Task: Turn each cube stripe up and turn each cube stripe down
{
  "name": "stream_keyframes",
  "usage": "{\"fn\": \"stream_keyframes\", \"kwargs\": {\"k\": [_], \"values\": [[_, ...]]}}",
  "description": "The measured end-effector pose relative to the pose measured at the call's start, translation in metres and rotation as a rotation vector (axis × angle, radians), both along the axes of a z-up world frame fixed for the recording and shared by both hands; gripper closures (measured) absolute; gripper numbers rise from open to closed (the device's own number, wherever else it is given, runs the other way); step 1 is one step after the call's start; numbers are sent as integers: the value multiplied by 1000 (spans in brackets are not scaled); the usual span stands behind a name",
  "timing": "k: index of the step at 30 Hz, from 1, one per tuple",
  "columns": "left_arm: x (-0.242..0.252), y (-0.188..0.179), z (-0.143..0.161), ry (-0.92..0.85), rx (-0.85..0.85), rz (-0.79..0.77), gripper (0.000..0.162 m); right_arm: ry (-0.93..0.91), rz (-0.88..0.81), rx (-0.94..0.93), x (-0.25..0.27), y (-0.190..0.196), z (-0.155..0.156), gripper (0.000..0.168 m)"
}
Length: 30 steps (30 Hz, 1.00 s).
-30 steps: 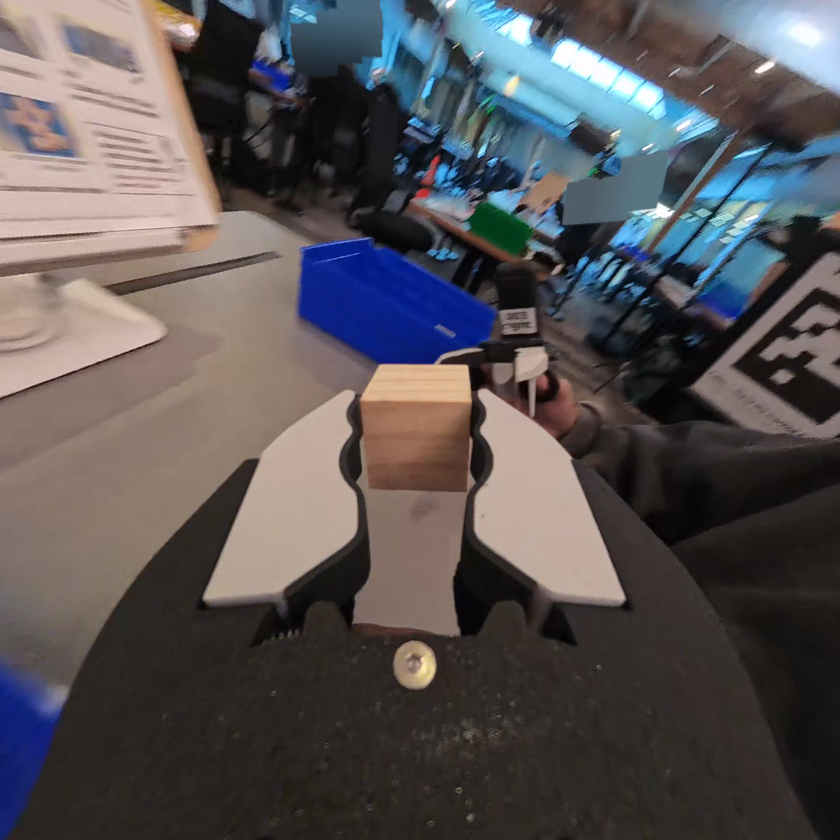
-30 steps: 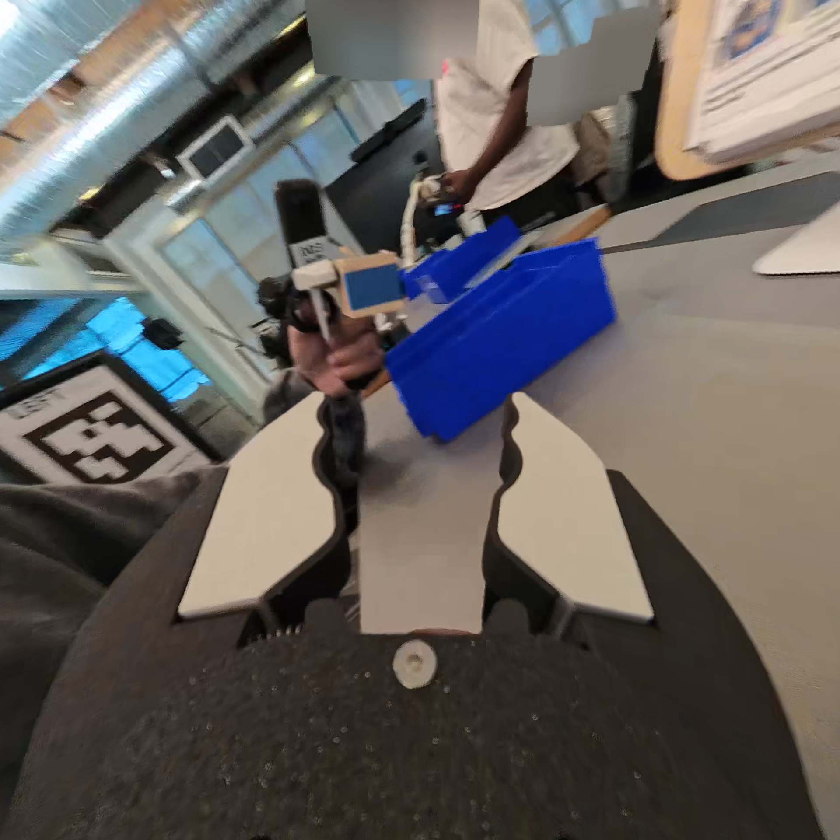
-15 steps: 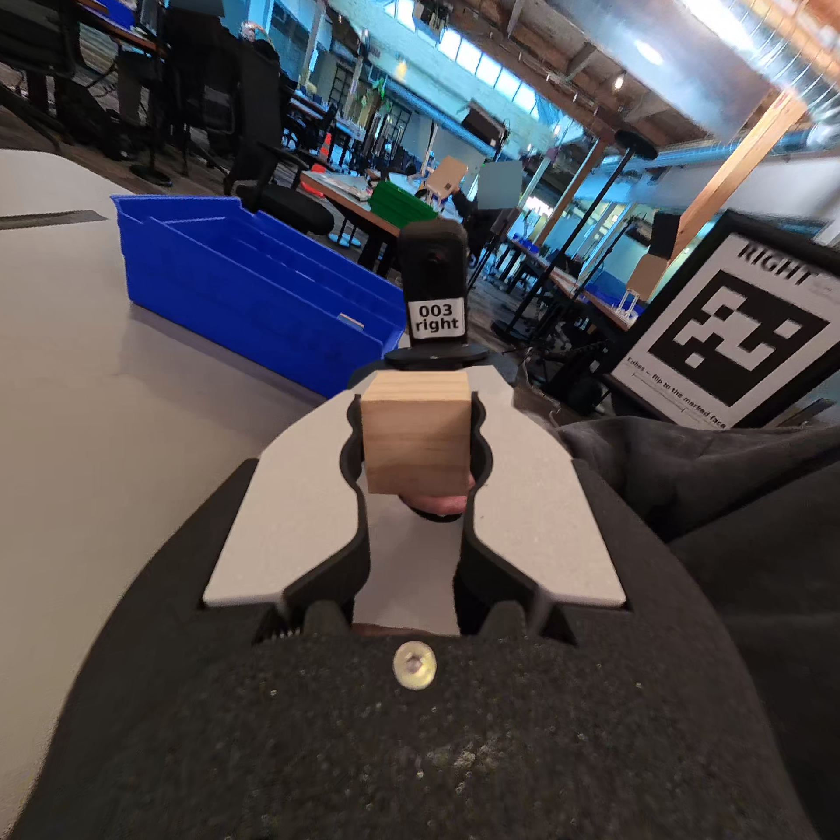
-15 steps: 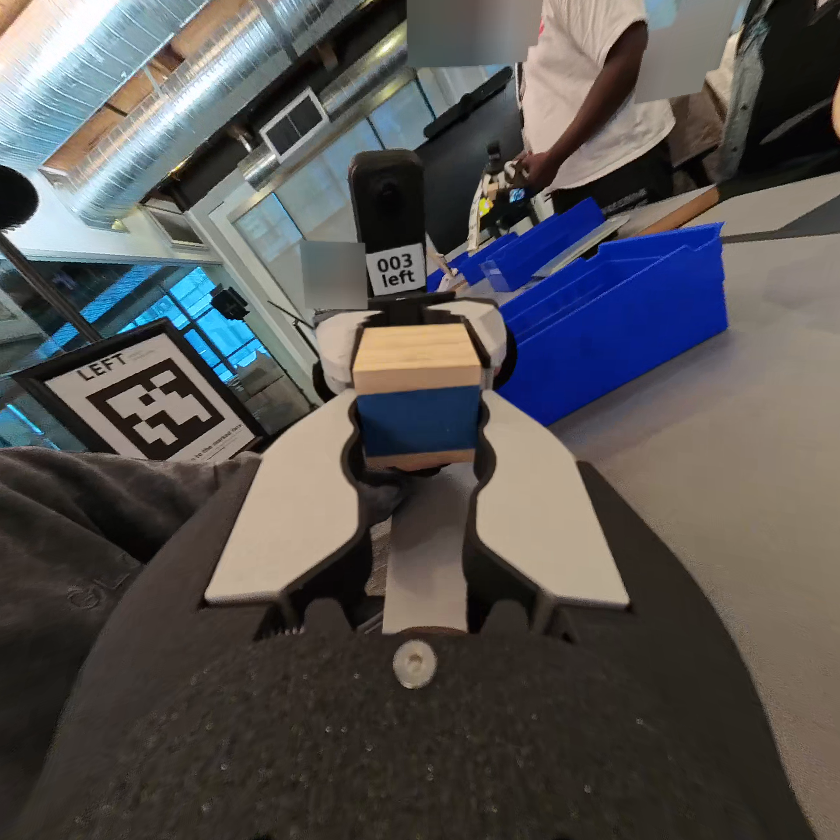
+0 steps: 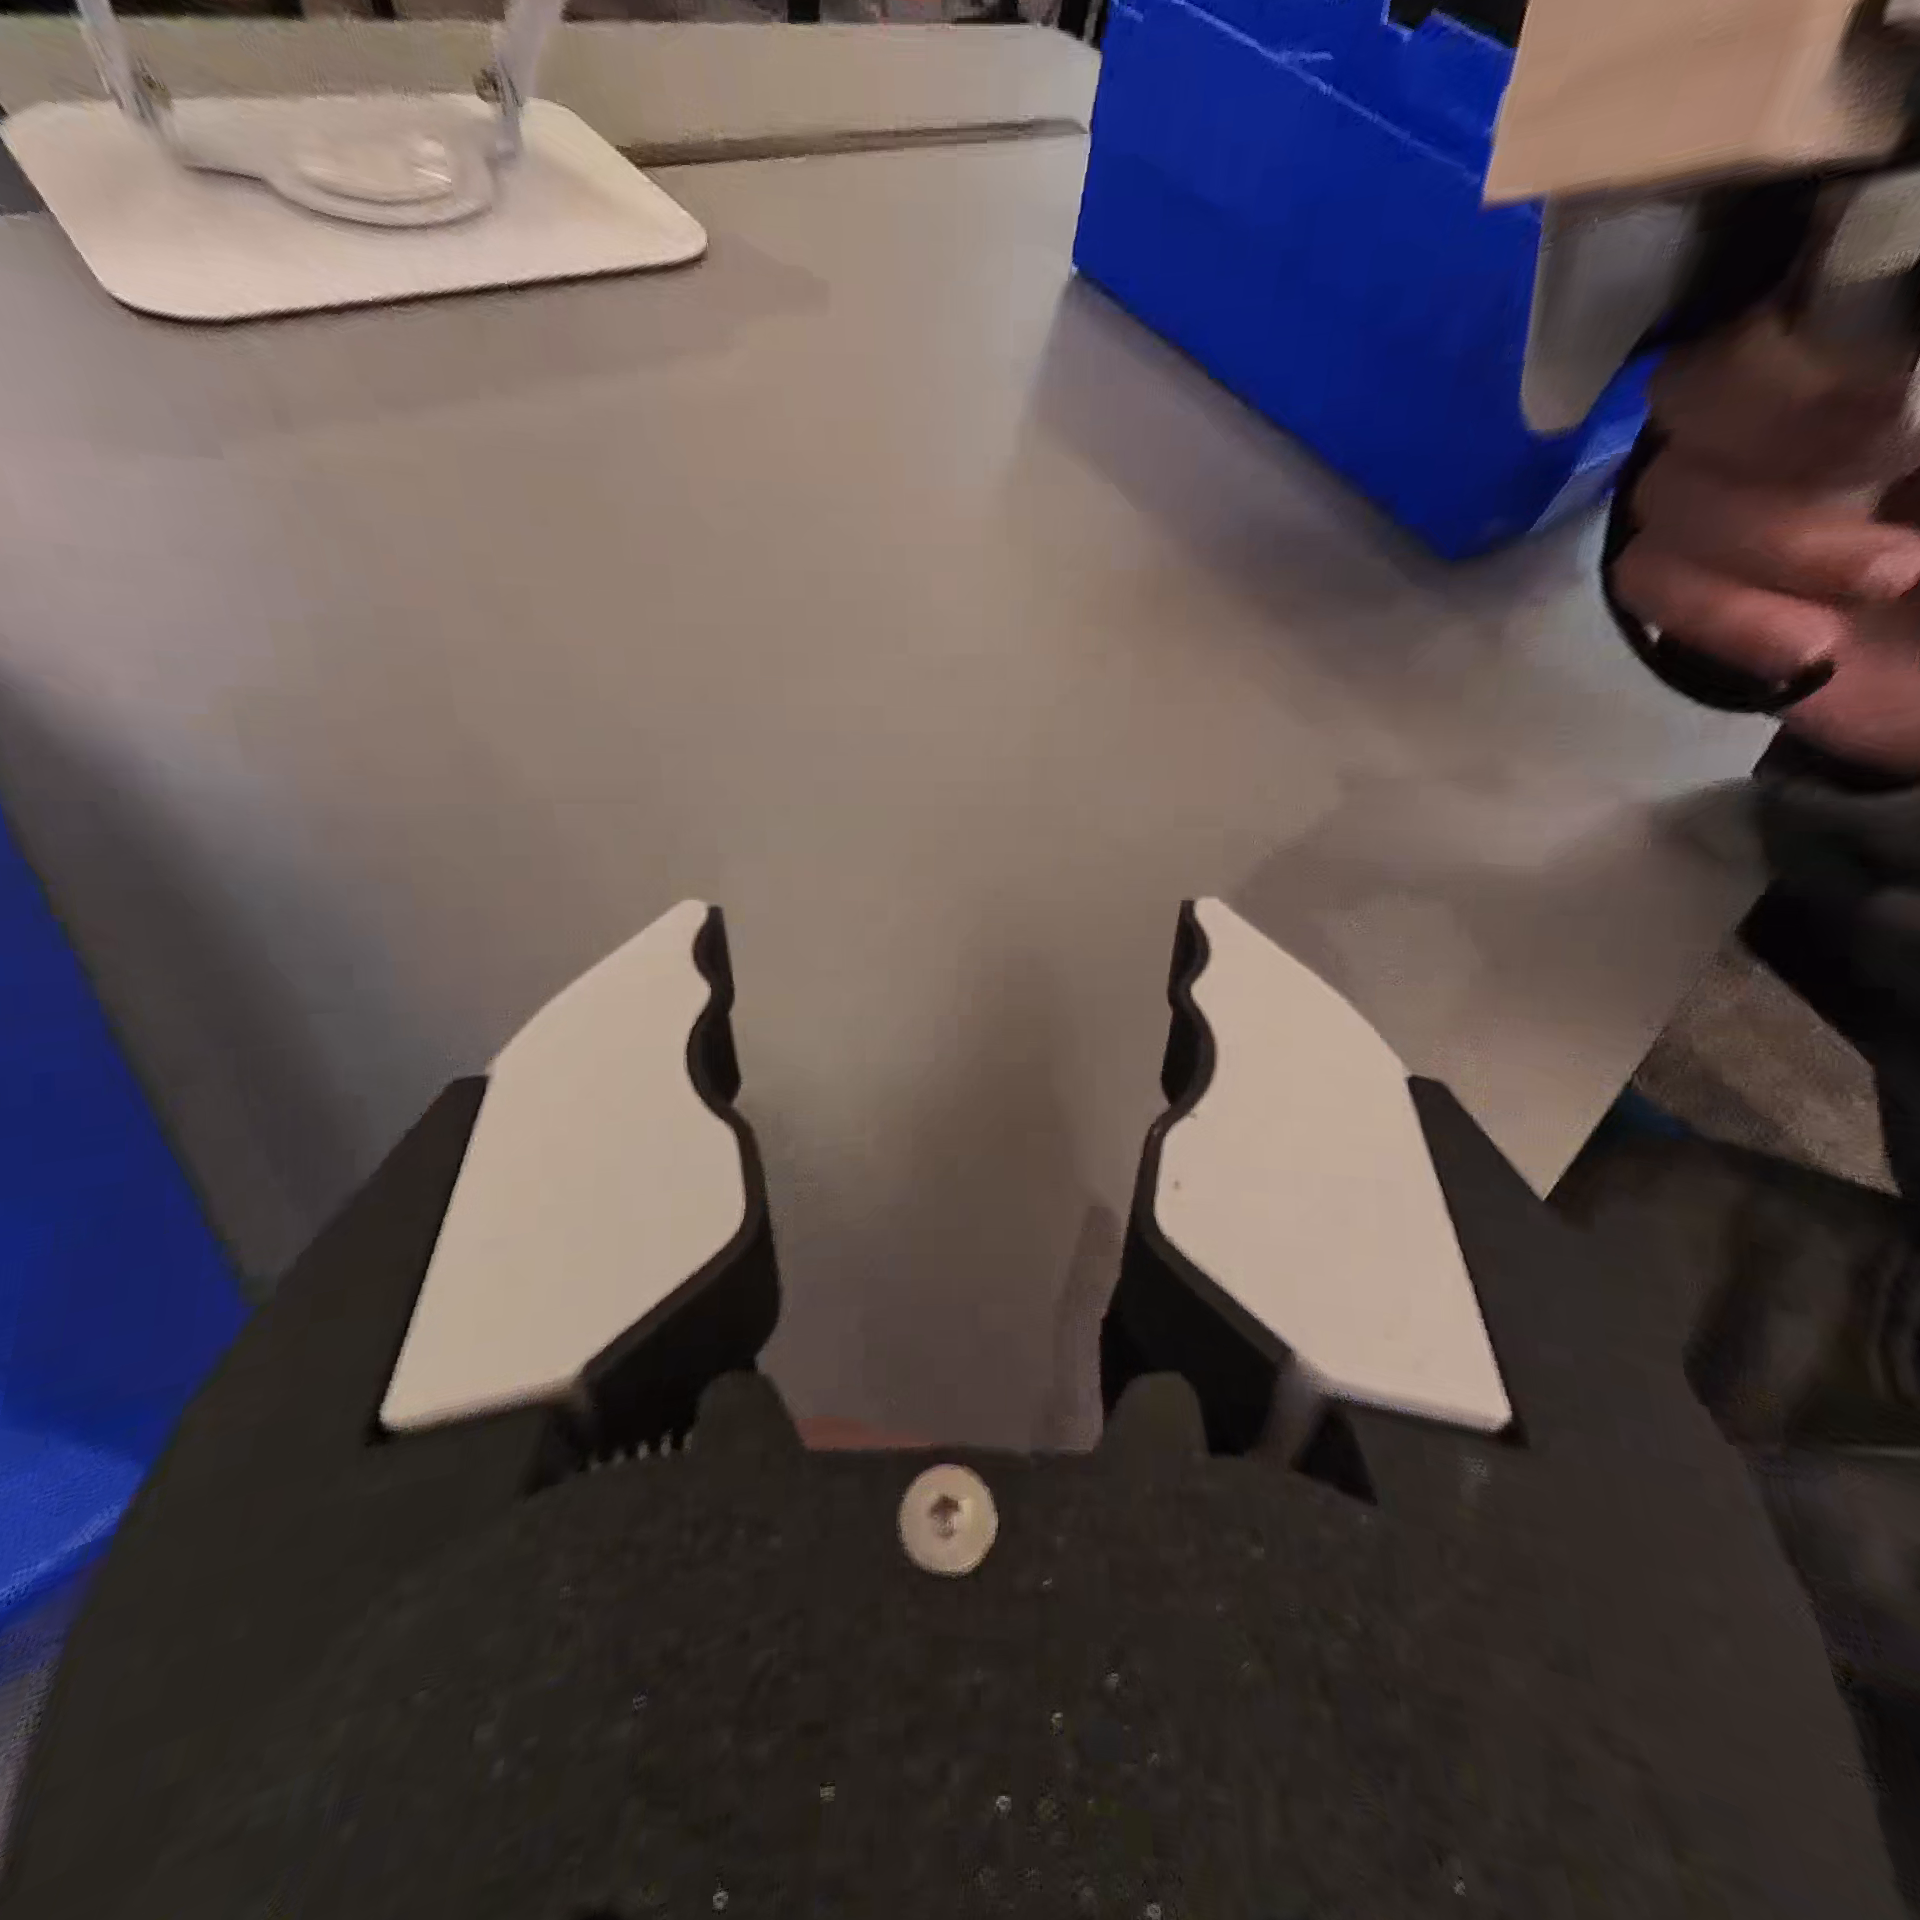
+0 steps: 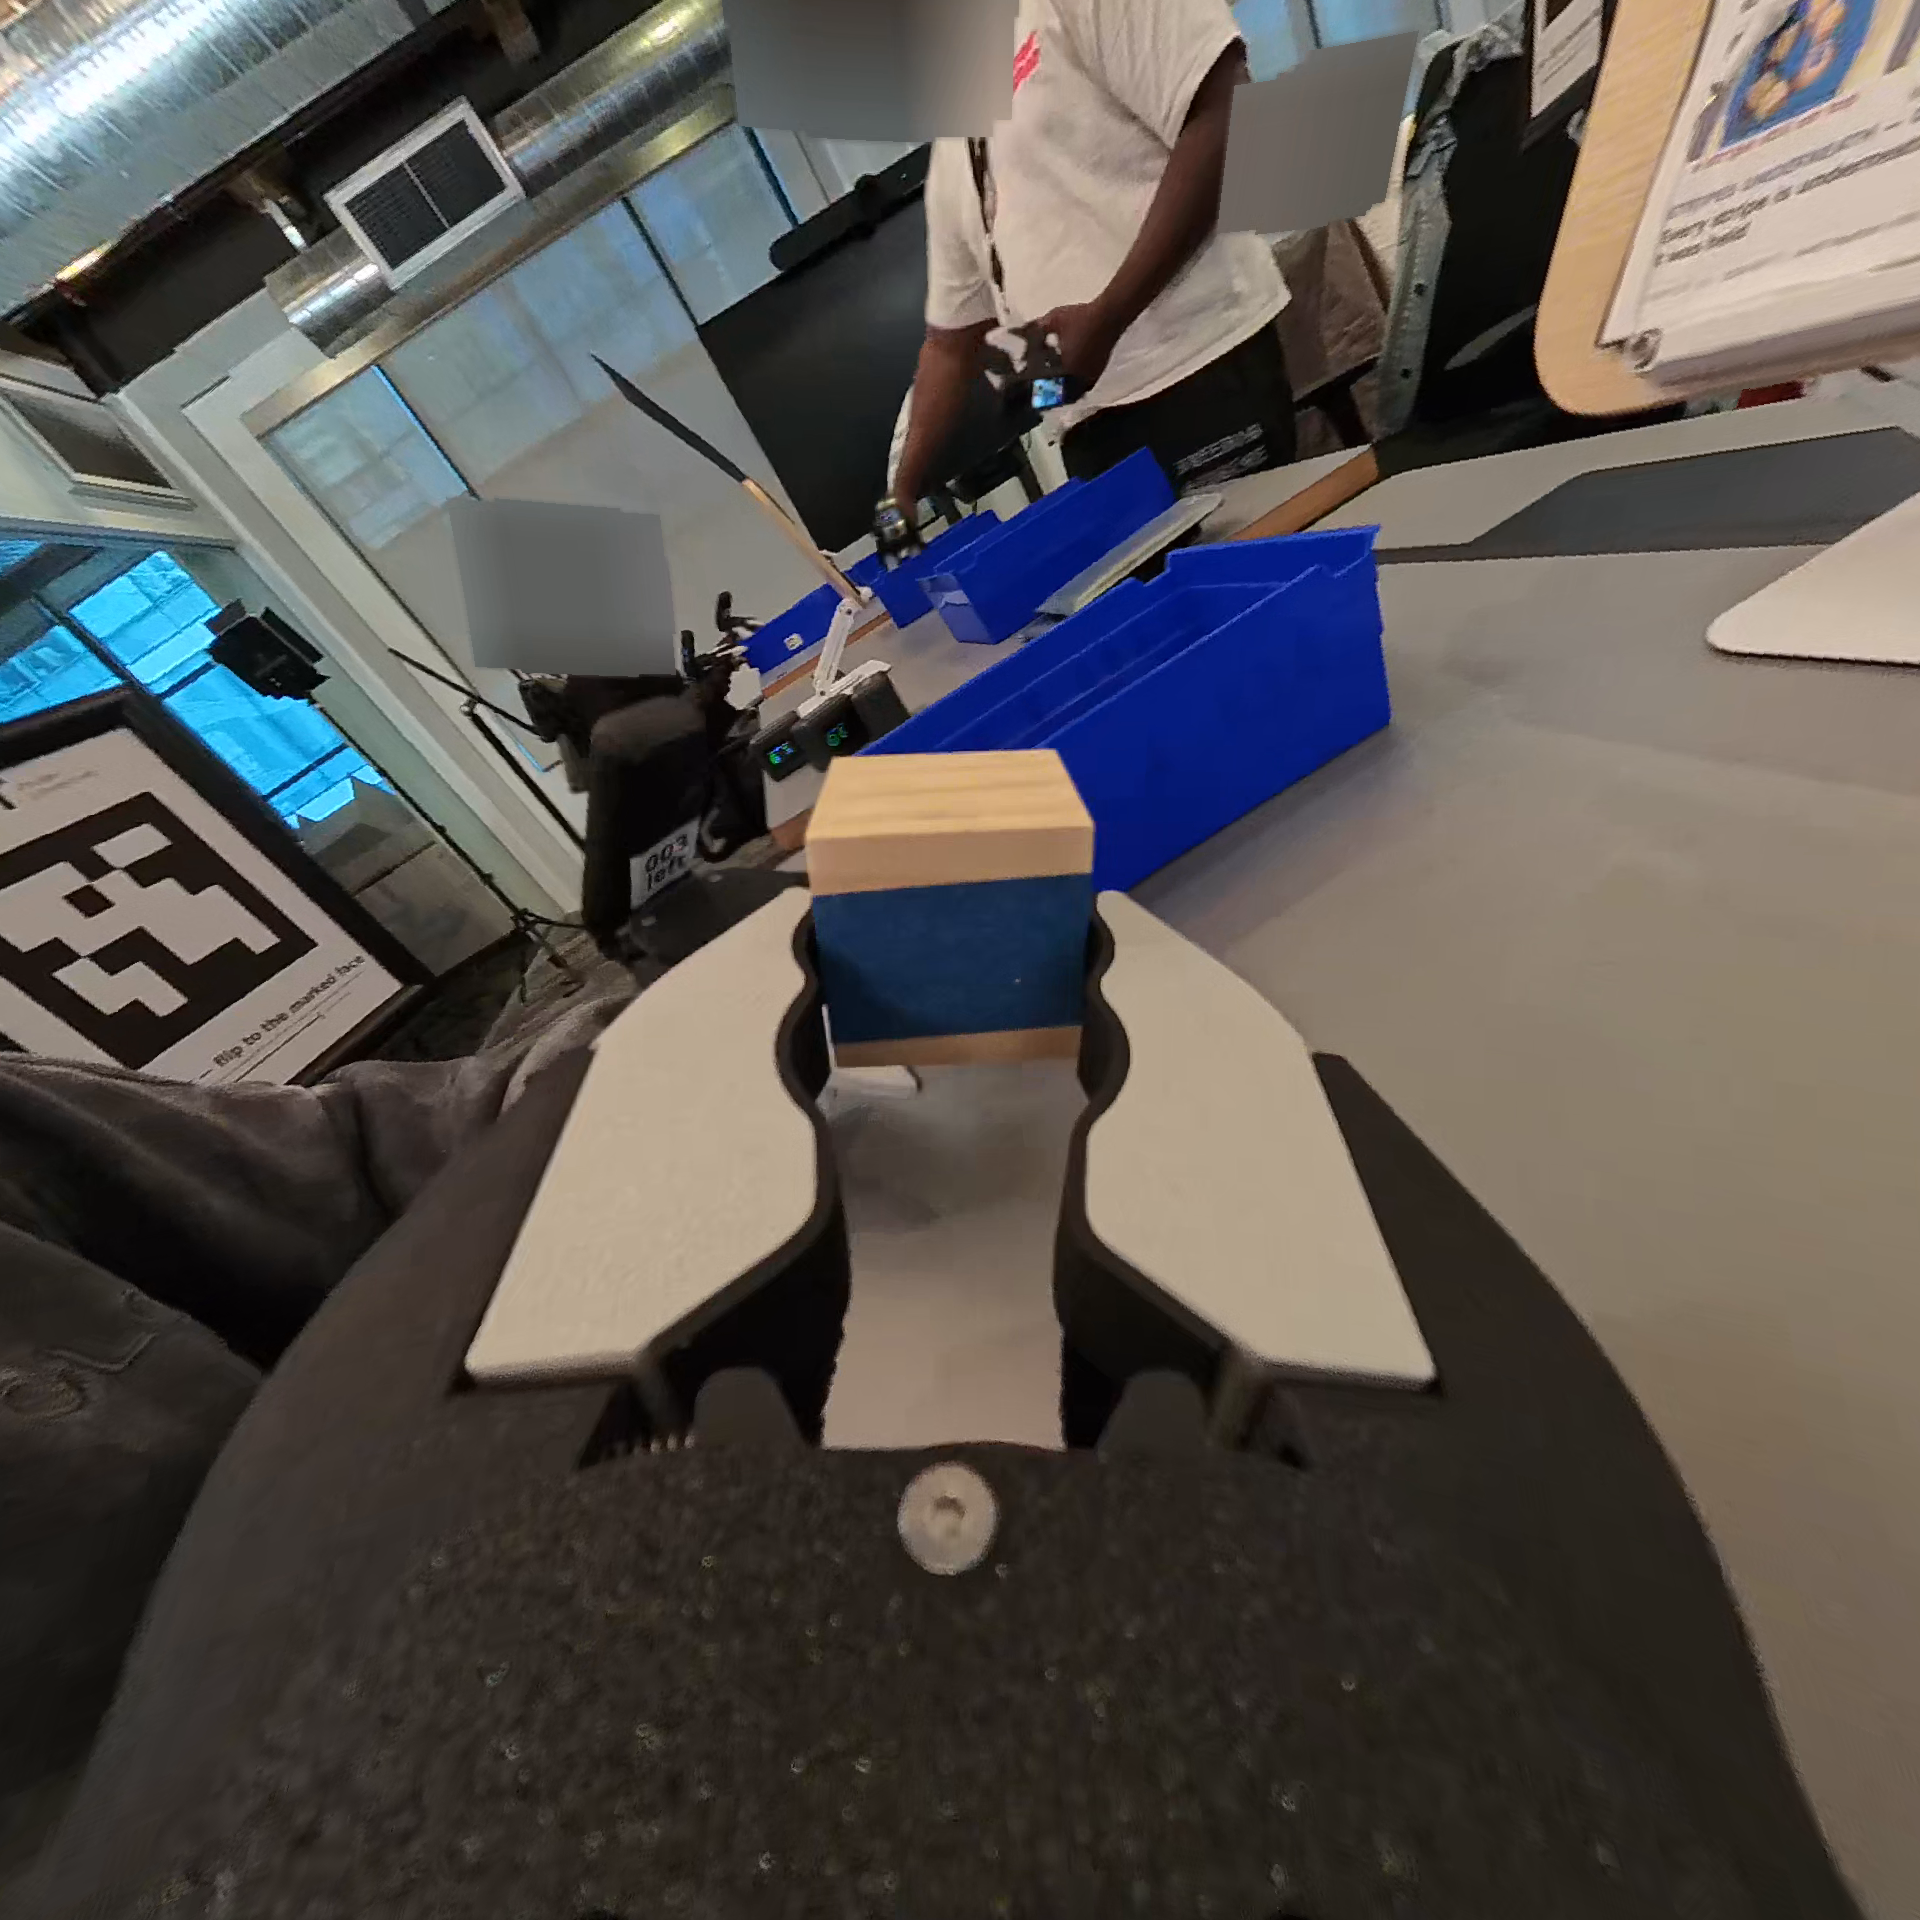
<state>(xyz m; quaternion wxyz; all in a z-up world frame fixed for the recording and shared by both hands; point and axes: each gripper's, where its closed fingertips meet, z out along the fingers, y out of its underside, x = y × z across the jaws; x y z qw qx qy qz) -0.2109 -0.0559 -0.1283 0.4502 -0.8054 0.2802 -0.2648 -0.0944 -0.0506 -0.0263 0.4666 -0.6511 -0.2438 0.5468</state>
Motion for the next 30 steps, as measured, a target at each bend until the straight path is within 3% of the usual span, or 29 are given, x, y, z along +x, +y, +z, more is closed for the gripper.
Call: {"fn": "stream_keyframes", "kwargs": {"k": [5, 8, 10, 12, 15, 21, 30], "values": [[11, -2, -2, 49, 38, -44, 88, -118, -167, 78, 36, 12, 22, 123], [12, -7, -4, 65, 31, -71, 90, -175, -374, 106, 98, 33, 58, 123], [12, -7, -3, 67, 28, -74, 91, -306, -541, 1, 151, 57, 56, 123], [13, -9, -2, 61, 25, -90, 91, -463, -736, -112, 210, 82, 40, 123], [12, -9, -6, 83, 14, -91, 92, -707, -915, -371, 279, 108, -12, 122], [12, -11, -12, 110, -1, -111, 93, -855, -779, -835, 298, 116, -113, 122], [16, -16, -25, 168, -26, -145, 92, -1105, -713, -922, 289, 102, -155, 122]]}}
